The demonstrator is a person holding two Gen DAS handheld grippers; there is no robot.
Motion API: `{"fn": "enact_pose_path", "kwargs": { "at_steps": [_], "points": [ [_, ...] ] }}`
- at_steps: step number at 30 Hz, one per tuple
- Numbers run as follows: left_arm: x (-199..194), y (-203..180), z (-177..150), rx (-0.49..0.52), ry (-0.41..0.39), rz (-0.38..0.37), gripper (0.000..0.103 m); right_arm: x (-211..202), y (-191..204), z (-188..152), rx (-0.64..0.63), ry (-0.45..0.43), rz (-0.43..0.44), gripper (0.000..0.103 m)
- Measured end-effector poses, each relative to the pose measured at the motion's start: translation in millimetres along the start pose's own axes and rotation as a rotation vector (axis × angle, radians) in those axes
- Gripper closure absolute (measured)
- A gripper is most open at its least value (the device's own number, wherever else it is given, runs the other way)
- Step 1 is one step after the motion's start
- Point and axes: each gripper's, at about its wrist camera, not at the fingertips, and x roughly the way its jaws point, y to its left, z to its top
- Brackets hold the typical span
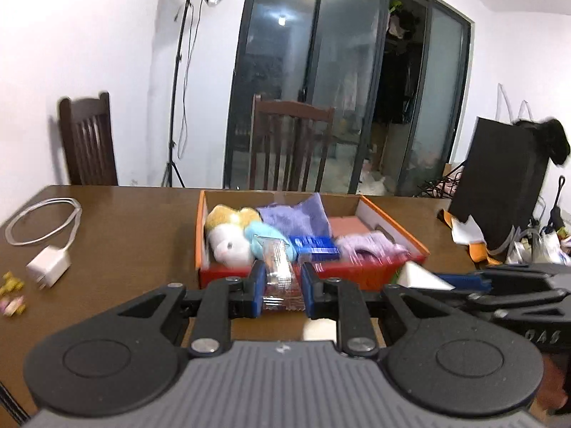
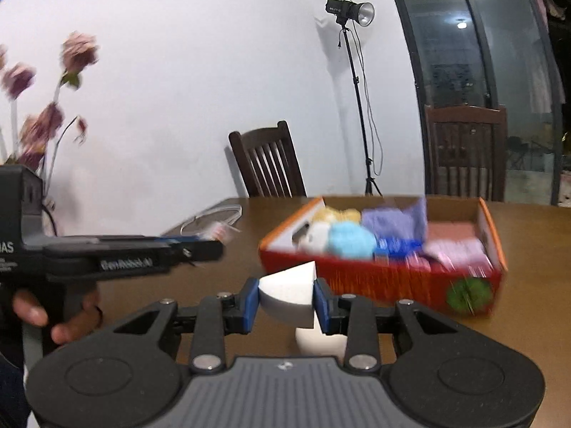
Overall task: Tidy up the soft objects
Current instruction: 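Carry the snack and wedge sponge into the box and open both grippers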
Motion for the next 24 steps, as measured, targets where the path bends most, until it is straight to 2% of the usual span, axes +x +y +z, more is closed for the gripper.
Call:
{"fn": "enact_pose_path", "kwargs": {
  "at_steps": [1,4,6,9,11,13,15,17,18,19,20,21,22,24],
  "points": [
    [20.9,5.1,12.5,0.002,0.037,-0.012,0.081,15.2,-5.5,11.0,0.01,0.01,0.007,0.071],
    [71.9,16.5,33.8,0.008,0.111,0.044,0.081,73.4,-21.0,42.1,0.014,0.054,0.002,0.071],
    [105.6,25.2,41.6,0.004,0.173,0.052,0.081,112.5,-29.4,54.6,0.017,0.098,-0.009,0.07],
    [140.6,38.4,41.6,-0.002,0.236,0.127,0.081,162.8,-39.7,59.8,0.021,0.158,-0.046,0.069],
    [153.3,47.1,37.5,-0.016,0.262,0.127,0.081,186.5,-47.3,54.3,0.043,0.196,-0.054,0.069],
    [156.5,55.1,33.4,-0.041,0.282,0.129,0.076,201.8,-55.2,46.7,0.074,0.224,-0.045,0.069],
    [154.6,65.1,30.3,-0.079,0.284,0.107,0.076,212.1,-62.5,40.8,0.129,0.249,-0.015,0.067],
    [151.5,72.2,31.9,-0.115,0.281,0.073,0.074,215.1,-71.8,36.6,0.204,0.249,0.035,0.061],
    [148.9,73.5,33.8,-0.124,0.275,0.064,0.072,215.0,-75.9,35.4,0.232,0.247,0.055,0.054],
    [146.8,72.5,36.8,-0.122,0.266,0.062,0.067,214.2,-79.0,35.2,0.25,0.242,0.062,0.049],
    [142.5,70.8,39.7,-0.113,0.252,0.059,0.063,212.6,-80.9,35.8,0.259,0.239,0.06,0.048],
    [138.3,66.8,42.7,-0.104,0.242,0.06,0.052,211.0,-81.4,37.4,0.259,0.235,0.05,0.048],
    [134.5,63.4,46.0,-0.092,0.226,0.072,0.047,208.7,-80.6,40.0,0.253,0.231,0.044,0.048],
    [122.9,57.3,53.1,-0.062,0.193,0.08,0.047,200.0,-78.5,47.1,0.242,0.216,0.045,0.048]
  ]
}}
